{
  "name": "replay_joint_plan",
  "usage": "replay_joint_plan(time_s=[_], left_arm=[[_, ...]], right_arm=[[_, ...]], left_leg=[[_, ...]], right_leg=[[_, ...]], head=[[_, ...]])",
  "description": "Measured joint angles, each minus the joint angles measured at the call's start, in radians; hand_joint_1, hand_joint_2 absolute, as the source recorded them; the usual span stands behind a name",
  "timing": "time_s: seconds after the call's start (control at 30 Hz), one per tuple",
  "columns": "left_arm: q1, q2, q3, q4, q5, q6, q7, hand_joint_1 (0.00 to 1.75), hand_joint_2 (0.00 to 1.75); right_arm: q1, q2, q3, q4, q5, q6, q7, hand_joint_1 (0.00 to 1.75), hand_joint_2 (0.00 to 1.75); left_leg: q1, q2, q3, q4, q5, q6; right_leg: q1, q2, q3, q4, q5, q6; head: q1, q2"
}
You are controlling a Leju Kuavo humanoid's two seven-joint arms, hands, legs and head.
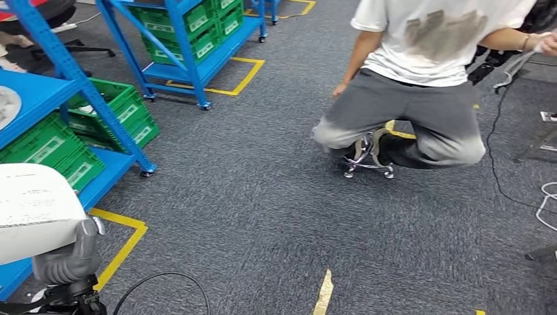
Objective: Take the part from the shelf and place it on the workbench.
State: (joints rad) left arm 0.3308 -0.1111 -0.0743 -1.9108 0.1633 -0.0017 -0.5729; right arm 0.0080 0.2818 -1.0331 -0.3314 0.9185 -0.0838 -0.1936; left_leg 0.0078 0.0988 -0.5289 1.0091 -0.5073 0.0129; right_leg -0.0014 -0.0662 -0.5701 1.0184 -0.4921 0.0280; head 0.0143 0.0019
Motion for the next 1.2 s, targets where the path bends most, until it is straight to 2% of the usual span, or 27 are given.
replay_joint_plan(time_s=[0.03,0.1,0.17,0.23,0.27,0.3,0.33,0.37,0.4,0.43,0.5,0.53,0.57,0.63,0.7,0.73,0.77,0.83,0.87,0.9,0.93,0.97,1.0,1.07,1.1,1.13,1.2], left_arm=[[0.000,0.000,0.000,0.000,0.001,-0.001,0.000,1.75,1.75],[-0.002,0.001,-0.002,0.000,0.006,-0.005,0.002,1.75,1.75],[-0.003,0.003,-0.003,0.001,0.011,-0.013,0.005,1.75,1.75],[-0.003,0.006,-0.004,0.005,0.014,-0.018,0.008,1.75,1.75],[-0.003,0.007,-0.004,0.007,0.014,-0.019,0.008,1.75,1.75],[-0.003,0.008,-0.005,0.010,0.014,-0.019,0.009,1.75,1.75],[-0.004,0.008,-0.006,0.014,0.014,-0.020,0.009,1.75,1.75],[-0.005,0.008,-0.008,0.017,0.014,-0.021,0.009,1.75,1.75],[-0.007,0.009,-0.010,0.020,0.014,-0.022,0.009,1.75,1.75],[-0.010,0.010,-0.012,0.022,0.014,-0.024,0.009,1.75,1.75],[-0.015,0.012,-0.017,0.027,0.015,-0.025,0.009,1.75,1.75],[-0.016,0.013,-0.018,0.029,0.015,-0.026,0.009,1.75,1.75],[-0.017,0.014,-0.018,0.030,0.015,-0.027,0.009,1.75,1.75],[-0.016,0.014,-0.019,0.030,0.015,-0.027,0.009,1.75,1.75],[-0.017,0.014,-0.021,0.032,0.016,-0.027,0.010,1.75,1.75],[-0.021,0.015,-0.023,0.034,0.018,-0.030,0.010,1.75,1.75],[-0.026,0.016,-0.026,0.037,0.020,-0.033,0.011,1.75,1.75],[-0.035,0.019,-0.031,0.045,0.023,-0.039,0.012,1.75,1.75],[-0.036,0.020,-0.031,0.047,0.024,-0.039,0.012,1.75,1.75],[-0.039,0.021,-0.031,0.050,0.024,-0.038,0.012,1.75,1.75],[-0.041,0.023,-0.030,0.052,0.025,-0.036,0.012,1.75,1.75],[-0.043,0.025,-0.029,0.053,0.027,-0.034,0.012,1.75,1.75],[-0.044,0.027,-0.028,0.054,0.031,-0.033,0.011,1.75,1.75],[-0.045,0.035,-0.021,0.054,0.043,-0.033,0.009,1.75,1.75],[-0.045,0.039,-0.014,0.054,0.049,-0.034,0.009,1.75,1.75],[-0.044,0.042,-0.007,0.054,0.055,-0.036,0.009,1.75,1.75],[-0.045,0.048,0.003,0.054,0.060,-0.038,0.009,1.75,1.75]], right_arm=[[-0.002,0.000,-0.002,0.000,0.000,-0.001,0.000,0.00,0.00],[-0.001,0.000,-0.006,0.001,-0.002,-0.004,0.000,0.00,0.00],[-0.002,0.000,-0.010,0.001,-0.004,-0.007,0.000,0.00,0.00],[-0.007,0.000,-0.013,0.002,-0.006,-0.007,0.000,0.00,0.00],[-0.009,0.000,-0.014,0.002,-0.007,-0.007,0.000,0.00,0.00],[-0.011,0.000,-0.015,0.003,-0.008,-0.007,0.000,0.00,0.00],[-0.011,0.000,-0.017,0.004,-0.010,-0.008,-0.001,0.00,0.00],[-0.011,0.000,-0.019,0.005,-0.012,-0.008,-0.001,0.00,0.00],[-0.011,0.000,-0.022,0.006,-0.014,-0.009,-0.001,0.00,0.00],[-0.012,0.000,-0.025,0.007,-0.015,-0.009,-0.001,0.00,0.00],[-0.016,0.000,-0.030,0.009,-0.016,-0.009,-0.001,0.00,0.00],[-0.018,0.000,-0.031,0.010,-0.017,-0.009,-0.001,0.00,0.00],[-0.020,0.000,-0.032,0.011,-0.017,-0.008,-0.001,0.00,0.00],[-0.020,0.000,-0.032,0.011,-0.017,-0.008,-0.001,0.00,0.00],[-0.022,0.000,-0.033,0.011,-0.017,-0.008,-0.001,0.00,0.00],[-0.022,-0.001,-0.037,0.012,-0.017,-0.008,-0.001,0.00,0.00],[-0.023,-0.001,-0.040,0.014,-0.018,-0.008,-0.002,0.00,0.00],[-0.026,-0.002,-0.046,0.017,-0.018,-0.005,-0.003,0.00,0.00],[-0.027,-0.002,-0.047,0.017,-0.017,-0.004,-0.003,0.00,0.00],[-0.026,-0.002,-0.047,0.018,-0.015,-0.003,-0.003,0.00,0.00],[-0.025,-0.003,-0.047,0.018,-0.011,-0.002,-0.004,0.00,0.00],[-0.025,-0.004,-0.047,0.019,-0.006,-0.002,-0.006,0.00,0.00],[-0.026,-0.005,-0.048,0.020,-0.001,-0.002,-0.008,0.00,0.00],[-0.033,-0.009,-0.048,0.023,0.006,-0.002,-0.014,0.00,0.00],[-0.037,-0.011,-0.048,0.025,0.008,-0.002,-0.017,0.00,0.00],[-0.040,-0.013,-0.047,0.027,0.009,-0.001,-0.019,0.00,0.00],[-0.041,-0.017,-0.047,0.031,0.010,0.000,-0.020,0.00,0.00]], left_leg=[[-0.002,0.008,0.001,0.000,-0.001,-0.005],[-0.001,0.020,0.005,0.000,-0.003,-0.017],[0.004,-0.017,-0.002,0.030,-0.031,-0.028],[0.006,-0.071,-0.045,0.136,-0.095,-0.032],[0.006,-0.082,-0.076,0.206,-0.127,-0.032],[0.006,-0.087,-0.101,0.260,-0.144,-0.031],[0.005,-0.090,-0.114,0.284,-0.141,-0.030],[0.005,-0.092,-0.108,0.268,-0.117,-0.028],[0.006,-0.100,-0.088,0.216,-0.078,-0.025],[0.007,-0.120,-0.061,0.148,-0.037,-0.021],[0.012,-0.177,-0.021,0.045,0.008,-0.016],[0.014,-0.200,-0.014,0.025,0.011,-0.014],[0.015,-0.209,-0.013,0.020,0.009,-0.014],[0.016,-0.209,-0.013,0.018,0.009,-0.014],[0.014,-0.203,-0.012,0.014,0.006,-0.014],[0.012,-0.183,-0.010,0.008,0.006,-0.007],[0.010,-0.158,-0.009,0.002,0.007,0.001],[0.007,-0.100,-0.006,-0.007,0.011,0.018],[0.005,-0.083,-0.006,-0.007,0.010,0.019],[0.004,-0.067,-0.005,-0.007,0.009,0.019],[0.004,-0.053,-0.005,-0.007,0.009,0.018],[0.004,-0.040,-0.003,-0.007,0.007,0.016],[0.004,-0.029,-0.001,-0.007,0.005,0.014],[-0.001,-0.010,0.004,-0.006,0.000,0.005],[-0.003,-0.002,0.006,-0.005,-0.002,0.000],[-0.005,0.006,0.008,-0.005,-0.003,-0.005],[-0.002,0.012,0.013,-0.004,-0.008,-0.016]], right_leg=[[0.003,-0.001,0.006,-0.013,-0.001,-0.006],[0.003,0.020,0.002,-0.014,0.003,-0.018],[0.000,0.041,0.005,-0.020,0.009,-0.031],[-0.001,0.064,0.009,-0.023,0.013,-0.039],[0.000,0.078,0.008,-0.023,0.014,-0.042],[0.001,0.092,0.008,-0.023,0.014,-0.043],[0.002,0.107,0.009,-0.022,0.015,-0.043],[0.002,0.122,0.010,-0.021,0.015,-0.043],[0.002,0.138,0.012,-0.020,0.015,-0.043],[0.001,0.152,0.012,-0.018,0.014,-0.042],[0.003,0.174,0.007,-0.010,0.013,-0.037],[0.004,0.180,0.003,-0.007,0.012,-0.035],[0.006,0.182,0.001,-0.004,0.012,-0.033],[0.005,0.184,0.000,-0.004,0.012,-0.033],[0.001,0.192,-0.006,-0.004,0.015,-0.029],[-0.001,0.175,-0.021,0.010,0.008,-0.020],[-0.002,0.151,-0.047,0.044,-0.009,-0.011],[-0.002,0.090,-0.119,0.168,-0.068,0.005],[-0.004,0.079,-0.149,0.228,-0.092,0.008],[-0.005,0.075,-0.165,0.261,-0.098,0.010],[-0.006,0.072,-0.161,0.256,-0.086,0.011],[-0.007,0.067,-0.136,0.214,-0.059,0.011],[-0.008,0.054,-0.096,0.144,-0.026,0.010],[-0.001,0.014,-0.023,0.023,0.008,0.001],[0.003,0.002,-0.006,-0.005,0.011,-0.004],[0.007,0.001,-0.002,-0.012,0.008,-0.011],[0.005,0.022,-0.005,-0.016,0.010,-0.022]], head=[[-0.001,0.000],[-0.001,0.000],[-0.004,0.000],[-0.009,0.000],[-0.011,0.000],[-0.011,0.000],[-0.011,0.000],[-0.011,0.000],[-0.011,0.000],[-0.011,0.000],[-0.010,0.000],[-0.009,0.000],[-0.009,0.000],[-0.009,0.000],[-0.009,0.000],[-0.007,0.000],[-0.004,0.000],[0.001,0.000],[0.001,0.000],[0.001,0.000],[0.001,0.000],[0.001,0.000],[0.001,0.000],[0.000,0.000],[0.000,0.000],[-0.001,0.000],[-0.001,0.000]])
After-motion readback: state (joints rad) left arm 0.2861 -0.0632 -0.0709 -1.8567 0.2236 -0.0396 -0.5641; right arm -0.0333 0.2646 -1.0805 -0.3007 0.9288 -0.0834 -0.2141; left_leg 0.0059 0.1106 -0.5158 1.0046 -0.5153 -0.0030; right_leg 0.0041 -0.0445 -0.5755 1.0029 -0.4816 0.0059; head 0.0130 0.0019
